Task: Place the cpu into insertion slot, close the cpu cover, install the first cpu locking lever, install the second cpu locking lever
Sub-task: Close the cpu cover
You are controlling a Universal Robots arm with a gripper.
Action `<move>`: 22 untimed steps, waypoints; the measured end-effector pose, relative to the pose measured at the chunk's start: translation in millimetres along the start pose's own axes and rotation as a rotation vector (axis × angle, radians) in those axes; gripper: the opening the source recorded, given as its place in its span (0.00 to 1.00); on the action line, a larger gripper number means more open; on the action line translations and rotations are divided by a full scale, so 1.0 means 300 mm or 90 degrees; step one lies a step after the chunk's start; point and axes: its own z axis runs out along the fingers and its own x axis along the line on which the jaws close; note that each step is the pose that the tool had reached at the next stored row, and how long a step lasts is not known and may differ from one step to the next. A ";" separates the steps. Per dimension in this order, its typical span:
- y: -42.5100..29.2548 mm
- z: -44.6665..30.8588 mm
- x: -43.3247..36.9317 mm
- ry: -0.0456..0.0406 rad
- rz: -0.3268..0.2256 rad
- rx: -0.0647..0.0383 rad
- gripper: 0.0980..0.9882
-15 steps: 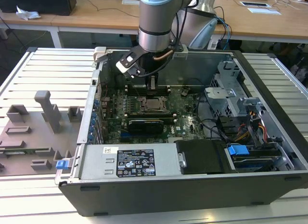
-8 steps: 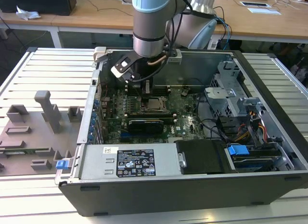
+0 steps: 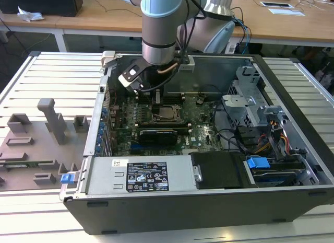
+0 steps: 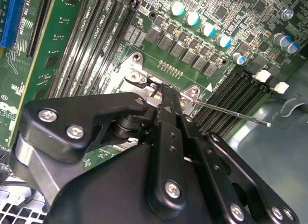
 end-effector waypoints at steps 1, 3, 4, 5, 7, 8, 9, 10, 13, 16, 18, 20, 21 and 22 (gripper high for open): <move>0.000 0.003 0.000 -0.0002 0.000 0.000 0.01; 0.000 0.007 0.000 -0.0001 0.000 0.000 0.01; 0.000 0.008 -0.001 0.0002 0.000 0.000 0.01; 0.000 0.008 0.000 0.0005 0.000 0.000 0.01; 0.001 0.002 0.001 0.0015 0.000 0.000 0.01; 0.003 -0.001 0.001 0.0016 0.000 -0.001 0.01; 0.005 -0.004 0.001 0.0011 0.000 0.000 0.01; 0.010 -0.005 0.000 0.0008 0.000 0.000 0.01; 0.051 -0.006 -0.001 0.0008 0.000 0.002 0.01; 0.136 -0.006 -0.002 0.0007 0.000 0.009 0.01; 0.146 -0.008 -0.002 0.0007 0.000 0.009 0.01; 0.149 -0.014 -0.002 0.0008 0.000 0.009 0.01; 0.149 -0.020 -0.001 0.0008 0.000 0.009 0.01; 0.149 -0.024 -0.001 0.0008 0.000 0.009 0.01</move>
